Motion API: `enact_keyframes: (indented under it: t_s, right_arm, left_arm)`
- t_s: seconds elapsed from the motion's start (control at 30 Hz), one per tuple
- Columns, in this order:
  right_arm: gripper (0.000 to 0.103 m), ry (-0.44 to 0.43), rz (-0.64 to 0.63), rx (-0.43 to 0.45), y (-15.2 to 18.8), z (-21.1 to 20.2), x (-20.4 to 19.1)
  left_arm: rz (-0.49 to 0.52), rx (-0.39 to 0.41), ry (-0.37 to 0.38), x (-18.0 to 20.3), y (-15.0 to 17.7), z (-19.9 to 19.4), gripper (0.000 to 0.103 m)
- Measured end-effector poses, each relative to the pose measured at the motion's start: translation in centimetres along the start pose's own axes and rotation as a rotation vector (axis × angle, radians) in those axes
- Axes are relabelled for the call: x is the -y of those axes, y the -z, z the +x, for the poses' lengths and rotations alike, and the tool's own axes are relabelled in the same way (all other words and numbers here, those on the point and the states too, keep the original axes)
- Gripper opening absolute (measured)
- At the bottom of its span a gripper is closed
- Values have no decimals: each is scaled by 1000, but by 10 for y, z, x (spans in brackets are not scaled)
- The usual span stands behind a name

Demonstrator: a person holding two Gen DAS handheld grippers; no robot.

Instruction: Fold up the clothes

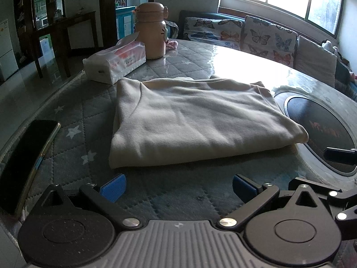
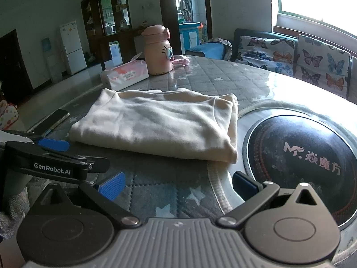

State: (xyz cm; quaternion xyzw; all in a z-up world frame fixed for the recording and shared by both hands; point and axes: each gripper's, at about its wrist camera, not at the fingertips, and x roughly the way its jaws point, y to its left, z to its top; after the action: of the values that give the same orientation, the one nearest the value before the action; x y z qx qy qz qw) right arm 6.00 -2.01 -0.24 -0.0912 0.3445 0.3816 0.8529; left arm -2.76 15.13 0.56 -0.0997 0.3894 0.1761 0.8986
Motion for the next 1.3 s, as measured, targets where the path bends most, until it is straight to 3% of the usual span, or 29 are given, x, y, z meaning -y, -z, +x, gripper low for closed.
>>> enact_keyframes:
  t_s: [1.3]
  right_arm:
    - [103,-18,27,-13,6,2,3]
  left_arm:
    - [5,-25,-5,7,3,5,103]
